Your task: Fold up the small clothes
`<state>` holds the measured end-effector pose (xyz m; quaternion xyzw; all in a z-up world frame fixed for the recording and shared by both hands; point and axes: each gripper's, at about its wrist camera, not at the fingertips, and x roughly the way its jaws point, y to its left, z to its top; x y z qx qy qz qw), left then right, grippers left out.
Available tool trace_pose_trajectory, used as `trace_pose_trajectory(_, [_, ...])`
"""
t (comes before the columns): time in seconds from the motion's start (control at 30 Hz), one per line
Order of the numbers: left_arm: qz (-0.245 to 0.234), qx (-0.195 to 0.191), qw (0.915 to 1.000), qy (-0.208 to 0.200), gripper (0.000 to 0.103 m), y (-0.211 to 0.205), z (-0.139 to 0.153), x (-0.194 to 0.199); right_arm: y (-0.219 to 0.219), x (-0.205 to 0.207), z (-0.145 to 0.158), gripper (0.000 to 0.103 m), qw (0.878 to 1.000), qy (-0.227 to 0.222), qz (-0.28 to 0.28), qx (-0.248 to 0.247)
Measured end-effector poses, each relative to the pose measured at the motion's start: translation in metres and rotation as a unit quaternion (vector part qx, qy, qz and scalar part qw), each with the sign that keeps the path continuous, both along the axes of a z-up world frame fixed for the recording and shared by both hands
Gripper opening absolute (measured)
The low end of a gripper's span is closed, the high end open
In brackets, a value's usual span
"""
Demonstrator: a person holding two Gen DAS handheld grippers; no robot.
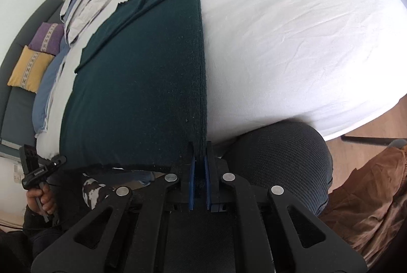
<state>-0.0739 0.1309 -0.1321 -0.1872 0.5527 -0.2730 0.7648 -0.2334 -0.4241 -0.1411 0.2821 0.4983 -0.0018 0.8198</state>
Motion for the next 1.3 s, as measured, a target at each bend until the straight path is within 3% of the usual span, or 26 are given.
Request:
trace_pose_trajectory(0.1, [0.001, -0.021, 0.9998, -0.003, 0.006, 0.003, 0.009, -0.001, 0.0, -0.005, 0.016, 0.004, 1.0, -0.025, -0.005, 0.017])
trace_pose_trajectory(0.33, [0.017, -0.113, 0.9934, 0.007, 0.005, 0.007, 0.018, 0.003, -0.004, -0.004, 0.032, 0.004, 0.996, -0.065, -0.013, 0.066])
trace_pose_trajectory(0.7, [0.073, -0.198, 0.9772, -0.019, 0.005, 0.017, 0.046, 0.034, -0.029, 0.026, 0.058, 0.004, 0.975, -0.151, -0.059, 0.15])
trace_pose_trajectory(1.0, [0.12, -0.259, 0.9581, -0.03, 0.005, 0.017, 0.067, 0.109, -0.059, 0.121, 0.1, 0.004, 0.961, -0.203, -0.072, 0.172])
trace_pose_trajectory(1.3, [0.173, -0.27, 0.9469, -0.021, 0.005, 0.014, 0.054, 0.205, -0.083, 0.248, 0.115, 0.004, 0.955, -0.219, -0.092, 0.178])
